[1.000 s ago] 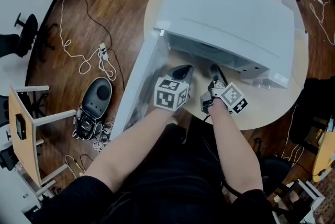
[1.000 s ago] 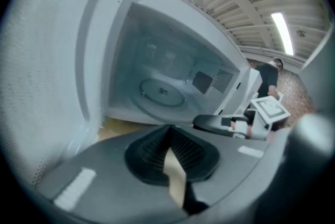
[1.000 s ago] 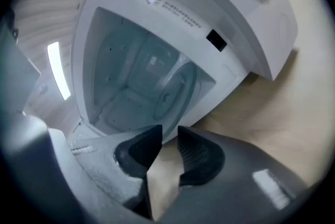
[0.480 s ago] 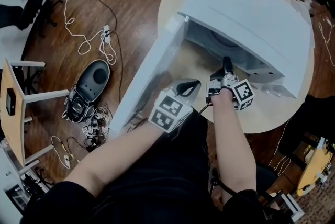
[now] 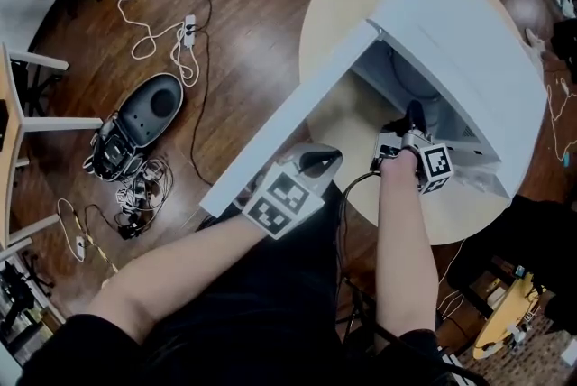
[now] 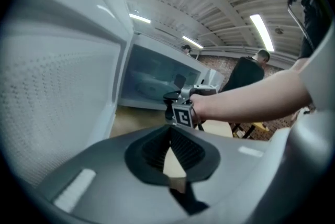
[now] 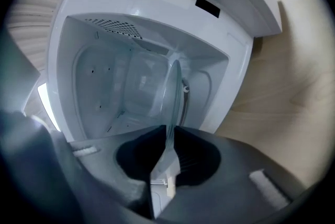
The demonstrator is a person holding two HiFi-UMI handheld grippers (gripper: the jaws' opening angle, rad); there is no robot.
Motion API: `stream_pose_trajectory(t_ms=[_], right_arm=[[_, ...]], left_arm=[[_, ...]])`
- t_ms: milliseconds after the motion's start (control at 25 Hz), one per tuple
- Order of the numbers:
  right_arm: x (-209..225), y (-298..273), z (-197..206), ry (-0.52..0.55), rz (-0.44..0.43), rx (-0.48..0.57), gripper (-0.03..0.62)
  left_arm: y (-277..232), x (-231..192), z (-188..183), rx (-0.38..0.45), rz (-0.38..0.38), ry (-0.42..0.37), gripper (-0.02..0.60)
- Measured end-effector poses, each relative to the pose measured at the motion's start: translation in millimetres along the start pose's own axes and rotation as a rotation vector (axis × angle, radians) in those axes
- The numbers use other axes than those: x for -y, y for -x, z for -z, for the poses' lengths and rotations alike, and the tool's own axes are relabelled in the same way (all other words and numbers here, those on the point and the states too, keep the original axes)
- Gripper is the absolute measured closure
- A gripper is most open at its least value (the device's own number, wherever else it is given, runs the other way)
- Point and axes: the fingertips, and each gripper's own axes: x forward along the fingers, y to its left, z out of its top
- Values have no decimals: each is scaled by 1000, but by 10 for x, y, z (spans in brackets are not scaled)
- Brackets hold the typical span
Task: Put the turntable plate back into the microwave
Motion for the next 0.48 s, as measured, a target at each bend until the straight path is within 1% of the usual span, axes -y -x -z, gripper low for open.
stream_pose_trajectory(t_ms=[120,200,240,320,480], right_arm=[[9,33,27,48,12,-32,536],[25,89,16,78,34,-41,466],[37,122,15,82,46,-43,449],[63,182,25,83,52,-42,447],[106,272,55,85,16,-37,447]], left_arm=[[48,61,-72,22,16,-18,578],[56,106,-131,37,31,-33,578],[50,122,-152,44,37,-33,578],[22,142,-163,50,45,-30,578],[-35,131,-159,53,56,-41,578]])
